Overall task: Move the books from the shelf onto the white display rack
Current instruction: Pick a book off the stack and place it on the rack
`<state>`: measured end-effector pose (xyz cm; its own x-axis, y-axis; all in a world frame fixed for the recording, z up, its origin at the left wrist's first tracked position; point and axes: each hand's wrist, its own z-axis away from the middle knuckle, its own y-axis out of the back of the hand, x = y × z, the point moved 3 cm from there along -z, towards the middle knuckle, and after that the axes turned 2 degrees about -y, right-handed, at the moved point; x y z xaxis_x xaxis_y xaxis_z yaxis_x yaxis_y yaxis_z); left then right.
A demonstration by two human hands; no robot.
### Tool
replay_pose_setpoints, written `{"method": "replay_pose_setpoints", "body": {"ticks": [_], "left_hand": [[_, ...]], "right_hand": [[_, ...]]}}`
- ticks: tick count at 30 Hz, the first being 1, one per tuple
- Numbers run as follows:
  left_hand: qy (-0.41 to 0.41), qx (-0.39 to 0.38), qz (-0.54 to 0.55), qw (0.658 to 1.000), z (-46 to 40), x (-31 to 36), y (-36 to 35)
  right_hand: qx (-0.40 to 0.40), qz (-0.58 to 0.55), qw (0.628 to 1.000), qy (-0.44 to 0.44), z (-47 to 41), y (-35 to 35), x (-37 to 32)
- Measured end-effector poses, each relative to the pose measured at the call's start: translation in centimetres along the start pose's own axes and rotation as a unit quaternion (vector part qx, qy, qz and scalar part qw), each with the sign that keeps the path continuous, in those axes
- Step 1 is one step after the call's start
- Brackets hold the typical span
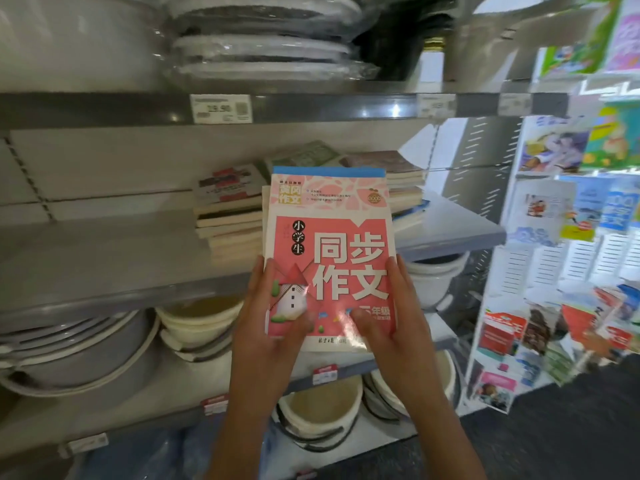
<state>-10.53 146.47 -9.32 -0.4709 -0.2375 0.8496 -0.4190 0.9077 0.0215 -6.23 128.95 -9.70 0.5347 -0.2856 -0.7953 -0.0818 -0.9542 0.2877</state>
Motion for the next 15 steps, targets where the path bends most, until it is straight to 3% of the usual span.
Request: {"method": "replay_pose_setpoints", "body": {"ticks": [15], "left_hand": [[0.010,-0.142,0.074,0.987,12.0,5.9,-20.5]], "right_hand": [[0.108,0.043,0.989,-0.086,11.2,24.1,3.5]]}}
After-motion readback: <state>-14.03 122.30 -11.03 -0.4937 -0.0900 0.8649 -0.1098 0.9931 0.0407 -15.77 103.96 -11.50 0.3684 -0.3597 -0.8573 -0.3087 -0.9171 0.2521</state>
